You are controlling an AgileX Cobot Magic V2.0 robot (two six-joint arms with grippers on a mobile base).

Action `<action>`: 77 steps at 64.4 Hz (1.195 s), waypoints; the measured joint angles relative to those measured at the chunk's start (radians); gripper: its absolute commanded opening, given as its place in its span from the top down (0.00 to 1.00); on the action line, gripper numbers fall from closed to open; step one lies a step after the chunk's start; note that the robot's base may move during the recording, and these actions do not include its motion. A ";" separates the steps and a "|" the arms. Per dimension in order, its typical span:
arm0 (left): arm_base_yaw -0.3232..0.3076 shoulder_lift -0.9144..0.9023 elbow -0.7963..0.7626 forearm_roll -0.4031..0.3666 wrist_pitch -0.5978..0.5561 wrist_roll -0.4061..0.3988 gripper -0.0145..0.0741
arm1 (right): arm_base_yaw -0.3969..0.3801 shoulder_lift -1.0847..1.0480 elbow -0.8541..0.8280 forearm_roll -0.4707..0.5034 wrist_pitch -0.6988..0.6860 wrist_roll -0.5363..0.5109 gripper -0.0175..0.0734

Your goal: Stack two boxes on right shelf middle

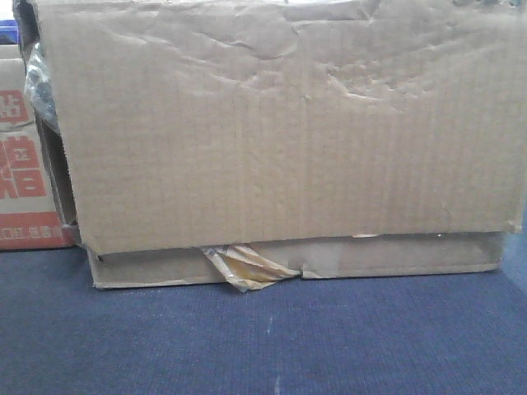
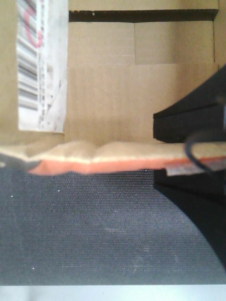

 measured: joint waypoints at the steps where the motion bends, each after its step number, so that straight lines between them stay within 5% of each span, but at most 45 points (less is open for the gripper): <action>1: 0.000 0.000 0.000 0.000 0.000 0.000 0.96 | 0.000 0.000 0.000 0.000 0.000 0.000 0.18; 32: 0.042 -0.121 -0.271 0.017 0.123 -0.066 0.96 | 0.000 0.000 0.000 0.000 0.031 0.000 0.18; 44: -0.004 -0.208 -0.466 -0.022 0.129 -0.113 0.96 | 0.000 0.000 0.000 0.000 0.037 0.000 0.18; 54: -0.135 -0.232 -0.594 -0.051 0.132 -0.163 0.96 | 0.000 0.000 0.000 0.000 0.037 0.000 0.18; 63: -0.333 -0.217 -0.641 -0.053 0.100 -0.251 0.96 | 0.000 0.000 0.000 0.000 0.037 0.000 0.18; 77: -0.574 -0.086 -0.647 0.031 0.079 -0.432 0.96 | 0.000 0.000 0.000 0.000 0.037 0.000 0.18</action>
